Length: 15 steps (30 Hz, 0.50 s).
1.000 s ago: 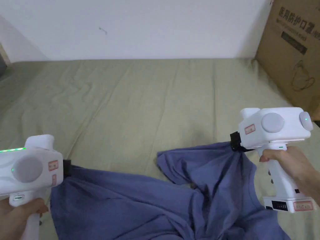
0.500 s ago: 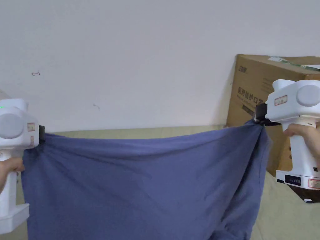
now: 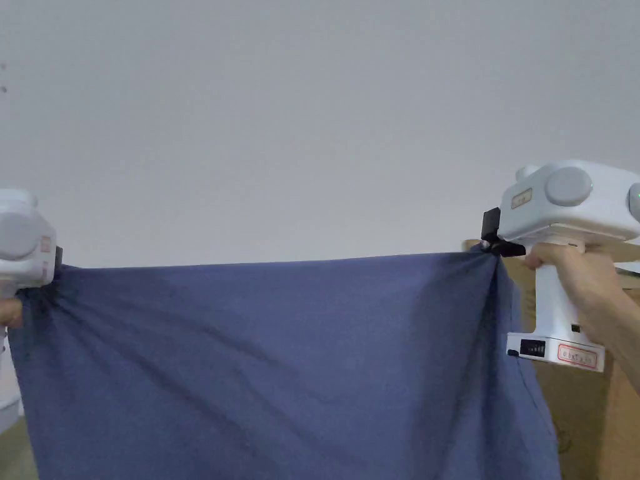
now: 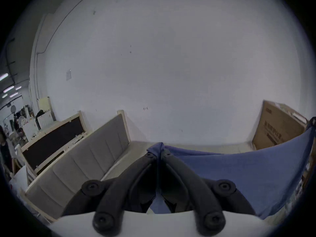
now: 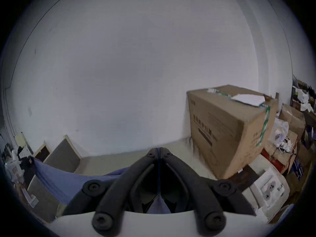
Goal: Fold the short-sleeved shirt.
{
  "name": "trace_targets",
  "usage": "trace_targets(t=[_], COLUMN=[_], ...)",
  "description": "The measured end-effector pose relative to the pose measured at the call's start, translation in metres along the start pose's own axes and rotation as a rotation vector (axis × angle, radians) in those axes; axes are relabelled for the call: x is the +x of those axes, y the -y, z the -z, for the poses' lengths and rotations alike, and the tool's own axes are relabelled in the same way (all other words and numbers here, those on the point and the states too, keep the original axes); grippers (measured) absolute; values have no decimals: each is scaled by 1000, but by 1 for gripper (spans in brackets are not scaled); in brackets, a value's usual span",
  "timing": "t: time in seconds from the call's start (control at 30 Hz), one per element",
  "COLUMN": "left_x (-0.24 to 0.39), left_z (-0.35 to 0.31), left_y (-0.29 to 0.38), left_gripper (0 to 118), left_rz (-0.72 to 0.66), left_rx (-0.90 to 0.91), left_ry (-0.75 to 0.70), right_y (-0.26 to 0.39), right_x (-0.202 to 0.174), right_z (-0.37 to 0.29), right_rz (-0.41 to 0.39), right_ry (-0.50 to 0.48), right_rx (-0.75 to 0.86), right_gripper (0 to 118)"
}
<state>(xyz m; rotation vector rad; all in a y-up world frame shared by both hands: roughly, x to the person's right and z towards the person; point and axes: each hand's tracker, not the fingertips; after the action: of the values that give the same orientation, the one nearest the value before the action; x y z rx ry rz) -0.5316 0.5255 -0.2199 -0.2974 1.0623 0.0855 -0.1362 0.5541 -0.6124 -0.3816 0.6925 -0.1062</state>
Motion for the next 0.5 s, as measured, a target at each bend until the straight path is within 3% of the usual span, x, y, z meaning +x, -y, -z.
trace_targets(t=[0.13,0.23,0.3,0.5], left_x=[15,16,19,27], left_z=[30,33,33,68], left_y=[-42,-67,-74,-46], left_gripper=[3,3,3,3], left_rz=[133,77,15,29], left_rx=[60,118,179,187], left_ry=[-68,-31,-14,-36], right_y=[-35,-54,-60,-33], right_x=[-15,-22,-22,-21], right_z=[13,20,18,46], right_rz=[-28,-62,-22,-83], right_ry=[7,44,30,48], right_rx=[70,92,146,118], right_gripper=[0,0,0,0])
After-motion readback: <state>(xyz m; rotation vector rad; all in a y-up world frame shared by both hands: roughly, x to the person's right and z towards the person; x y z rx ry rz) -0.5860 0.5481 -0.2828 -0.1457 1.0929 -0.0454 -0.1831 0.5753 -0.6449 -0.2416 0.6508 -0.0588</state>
